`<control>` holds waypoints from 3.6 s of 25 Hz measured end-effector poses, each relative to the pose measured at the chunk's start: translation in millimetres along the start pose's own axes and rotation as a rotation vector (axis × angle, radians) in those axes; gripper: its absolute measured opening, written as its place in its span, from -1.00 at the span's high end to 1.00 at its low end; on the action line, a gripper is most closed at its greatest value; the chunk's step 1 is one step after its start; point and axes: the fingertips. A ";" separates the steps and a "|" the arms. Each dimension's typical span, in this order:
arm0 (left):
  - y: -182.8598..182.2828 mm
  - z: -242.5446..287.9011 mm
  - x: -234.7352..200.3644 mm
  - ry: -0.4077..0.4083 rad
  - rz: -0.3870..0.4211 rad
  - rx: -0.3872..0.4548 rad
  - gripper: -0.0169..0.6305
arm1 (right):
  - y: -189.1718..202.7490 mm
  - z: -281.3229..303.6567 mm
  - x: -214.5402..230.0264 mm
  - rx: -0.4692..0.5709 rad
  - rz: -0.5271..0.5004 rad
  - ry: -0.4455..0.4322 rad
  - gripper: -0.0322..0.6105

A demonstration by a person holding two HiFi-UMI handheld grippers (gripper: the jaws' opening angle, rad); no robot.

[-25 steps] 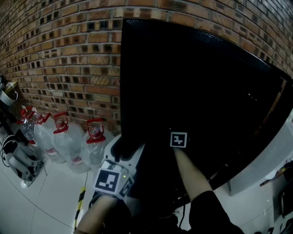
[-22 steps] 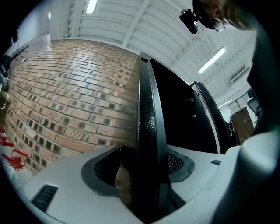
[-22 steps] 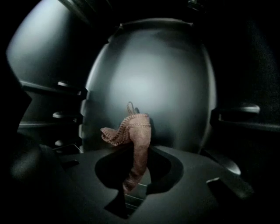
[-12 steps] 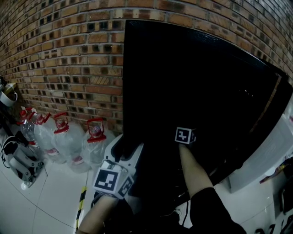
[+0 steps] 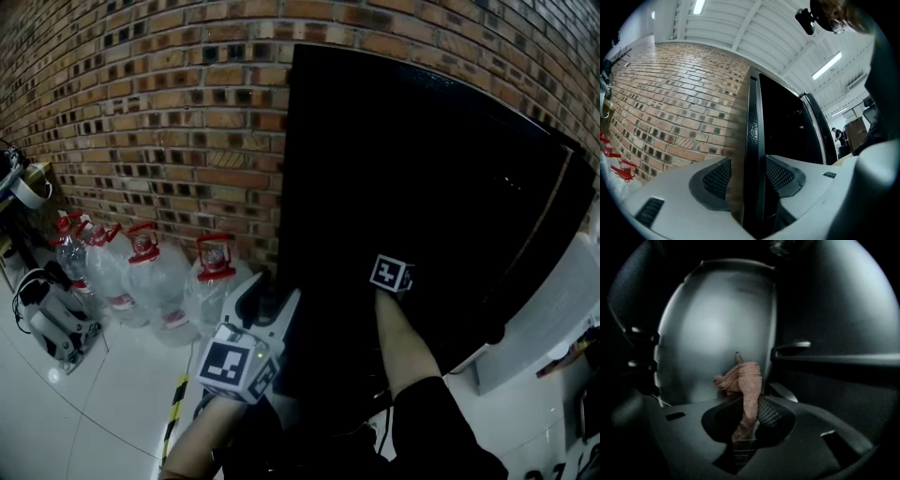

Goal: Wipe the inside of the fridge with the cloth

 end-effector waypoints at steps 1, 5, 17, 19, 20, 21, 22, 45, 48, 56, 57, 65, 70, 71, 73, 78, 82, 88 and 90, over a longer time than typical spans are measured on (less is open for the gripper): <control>-0.4 -1.8 -0.4 0.000 -0.008 0.000 0.28 | 1.9 -6.1 -1.3 0.010 0.013 -0.022 0.66; -3.0 -7.8 4.6 0.006 -0.030 0.001 0.30 | 3.2 -43.7 -15.5 0.080 0.003 -0.153 0.66; -3.3 -33.4 53.7 0.026 0.059 0.070 0.28 | 10.5 -201.1 -31.9 0.269 -0.013 -0.721 0.66; 2.7 -28.9 80.7 0.137 0.077 0.056 0.28 | 8.8 -227.8 -27.4 0.275 -0.032 -0.823 0.66; 8.6 -24.9 96.9 0.212 0.060 0.030 0.28 | 8.6 -241.6 -23.8 0.279 -0.038 -0.877 0.66; 15.7 -20.3 112.4 0.288 0.027 -0.004 0.27 | 9.4 -255.0 -19.6 0.280 -0.040 -0.930 0.66; 23.1 -15.4 125.9 0.355 -0.011 -0.037 0.25 | 11.1 -267.8 -15.1 0.278 -0.039 -0.980 0.66; 54.9 -42.4 258.1 1.120 -0.042 -0.160 0.71 | 92.3 -413.4 23.7 0.253 -0.335 -1.515 0.66; 56.8 -42.3 256.2 1.128 -0.083 -0.167 0.73 | 93.6 -414.2 21.5 0.248 -0.317 -1.547 0.65; 53.0 -30.7 250.3 1.096 -0.038 -0.132 0.74 | 82.7 -401.0 21.6 0.363 -0.318 -1.384 0.33; 52.2 -27.7 250.0 1.091 -0.033 -0.132 0.74 | 81.7 -399.4 24.6 0.375 -0.319 -1.362 0.33; -8.9 30.0 233.4 0.995 -0.168 -0.010 0.75 | 83.1 -386.6 51.2 0.425 -0.387 -1.032 0.58; -48.6 79.7 241.1 0.910 -0.139 0.019 0.75 | 62.7 -376.2 51.1 0.403 -0.420 -0.912 0.89; -60.3 88.6 239.8 0.894 -0.129 0.030 0.75 | 59.1 -377.1 50.2 0.399 -0.418 -0.921 0.89; -88.0 102.2 236.9 0.872 -0.096 0.061 0.75 | 53.4 -380.0 47.5 0.409 -0.407 -0.947 0.89; -153.4 123.4 250.0 0.889 -0.030 0.114 0.75 | 54.1 -376.1 34.7 0.414 -0.425 -0.984 0.89; -170.0 147.0 267.1 0.829 0.073 0.099 0.75 | 57.5 -368.2 27.2 0.386 -0.415 -1.012 0.89; -179.8 171.1 235.1 0.737 0.009 0.123 0.75 | 68.6 -356.6 24.7 0.349 -0.427 -1.019 0.89; -182.7 177.2 222.2 0.717 -0.005 0.123 0.75 | 71.9 -354.1 24.3 0.339 -0.430 -1.024 0.89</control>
Point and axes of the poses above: the fingertips, and each gripper's own axes: z forward along the fingers, x to its right, y out of its underside, and after that the axes turned 9 degrees about -x, right-handed
